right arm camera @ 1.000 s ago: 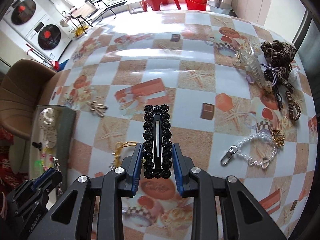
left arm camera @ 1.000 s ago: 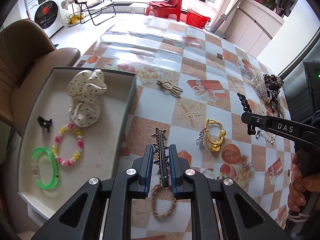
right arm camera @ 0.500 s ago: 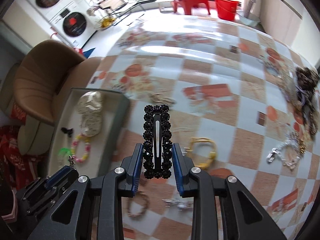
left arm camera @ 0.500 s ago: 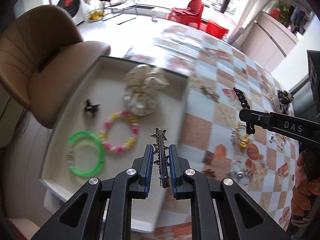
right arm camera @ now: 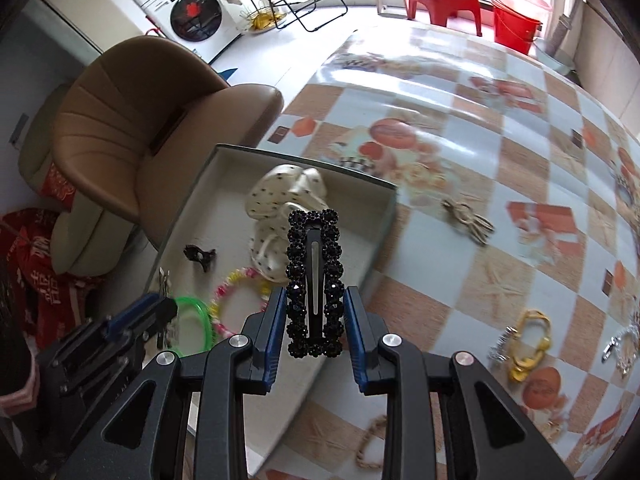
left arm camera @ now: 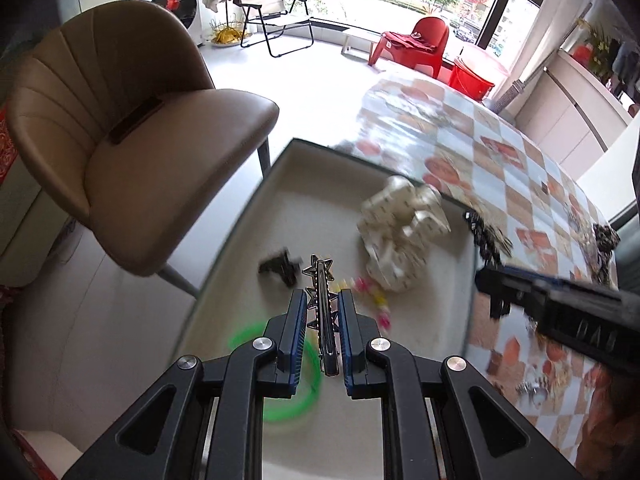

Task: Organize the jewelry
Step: 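Carry both clips over the white tray and open both tools to release them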

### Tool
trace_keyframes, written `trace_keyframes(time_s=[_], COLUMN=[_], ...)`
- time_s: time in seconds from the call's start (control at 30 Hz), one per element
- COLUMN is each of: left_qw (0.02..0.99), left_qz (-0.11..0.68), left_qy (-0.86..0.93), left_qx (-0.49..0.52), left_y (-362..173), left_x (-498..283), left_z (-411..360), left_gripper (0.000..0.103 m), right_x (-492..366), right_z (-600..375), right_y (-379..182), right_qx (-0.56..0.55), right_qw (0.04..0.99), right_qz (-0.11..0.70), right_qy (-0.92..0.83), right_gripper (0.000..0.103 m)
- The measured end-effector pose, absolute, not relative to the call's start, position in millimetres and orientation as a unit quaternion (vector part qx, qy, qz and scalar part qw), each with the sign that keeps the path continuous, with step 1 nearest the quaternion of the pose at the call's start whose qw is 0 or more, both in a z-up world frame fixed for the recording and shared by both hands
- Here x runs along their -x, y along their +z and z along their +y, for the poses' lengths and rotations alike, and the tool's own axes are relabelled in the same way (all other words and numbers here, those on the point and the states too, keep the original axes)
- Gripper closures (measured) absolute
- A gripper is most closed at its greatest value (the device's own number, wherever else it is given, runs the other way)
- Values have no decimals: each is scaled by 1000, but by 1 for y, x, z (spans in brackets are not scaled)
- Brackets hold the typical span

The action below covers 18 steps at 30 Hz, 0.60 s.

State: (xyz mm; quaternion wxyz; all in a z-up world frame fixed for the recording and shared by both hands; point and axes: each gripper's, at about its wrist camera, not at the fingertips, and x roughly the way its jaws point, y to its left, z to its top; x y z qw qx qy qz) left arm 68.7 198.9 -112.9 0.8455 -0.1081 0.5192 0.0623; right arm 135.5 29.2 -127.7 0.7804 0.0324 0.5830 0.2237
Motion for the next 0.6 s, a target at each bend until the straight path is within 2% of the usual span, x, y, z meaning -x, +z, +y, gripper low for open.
trace_keyframes(time_s=[0.33, 0.6], left_qw=[848, 832], left_qz=[518, 547], left_qy=[52, 54], left_qx=[99, 80], left_y=[-131, -163], left_x=[-133, -158], left_z=[214, 209], left_gripper=[84, 84], right_x=[-165, -176], right_z=[46, 43], right_y=[-142, -168], right_qx=[-35, -45], right_qw=[786, 777], right_qz=[585, 604], right_qy=[195, 173], right_gripper=[72, 72])
